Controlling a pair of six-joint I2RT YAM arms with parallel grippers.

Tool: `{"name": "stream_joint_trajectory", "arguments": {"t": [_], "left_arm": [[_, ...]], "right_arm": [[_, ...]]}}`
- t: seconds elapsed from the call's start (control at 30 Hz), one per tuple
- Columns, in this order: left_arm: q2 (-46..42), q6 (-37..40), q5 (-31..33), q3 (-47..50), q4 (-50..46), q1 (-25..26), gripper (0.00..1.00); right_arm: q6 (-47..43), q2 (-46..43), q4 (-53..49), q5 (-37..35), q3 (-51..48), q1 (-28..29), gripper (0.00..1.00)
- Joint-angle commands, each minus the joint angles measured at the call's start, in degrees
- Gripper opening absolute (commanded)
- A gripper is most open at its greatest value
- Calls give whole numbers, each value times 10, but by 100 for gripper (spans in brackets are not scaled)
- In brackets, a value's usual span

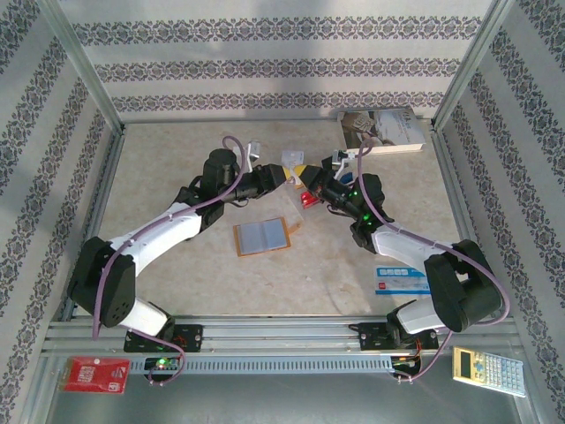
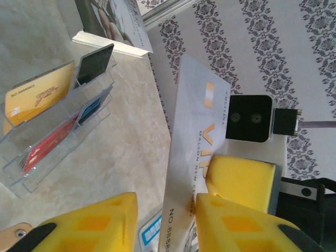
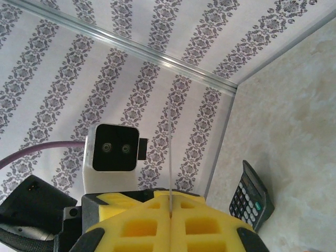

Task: Take the credit cards out of the card holder

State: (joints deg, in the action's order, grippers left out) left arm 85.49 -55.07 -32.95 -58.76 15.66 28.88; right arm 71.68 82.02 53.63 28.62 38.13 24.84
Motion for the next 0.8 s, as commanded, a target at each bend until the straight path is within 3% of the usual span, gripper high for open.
{"name": "stream_joint_trajectory", "arguments": {"t": [0.0, 0.17, 0.27, 0.47, 0.77], "left_arm": [[7, -5, -12, -22, 36, 6, 26], [7, 4, -10, -25, 31, 7, 5], [5, 30, -9, -31, 3, 6, 0], [-3, 177, 48, -85, -169, 9, 0], [89, 364, 170, -217, -334, 63, 0]], "right_arm": [[17, 12, 48, 18, -1, -8, 2], [14, 18, 48, 19, -7, -14, 5], [14, 15, 34, 18, -13, -21, 14], [-14, -16, -57, 19, -22, -44, 41], [-117, -88, -284, -3, -45, -120, 60]]}}
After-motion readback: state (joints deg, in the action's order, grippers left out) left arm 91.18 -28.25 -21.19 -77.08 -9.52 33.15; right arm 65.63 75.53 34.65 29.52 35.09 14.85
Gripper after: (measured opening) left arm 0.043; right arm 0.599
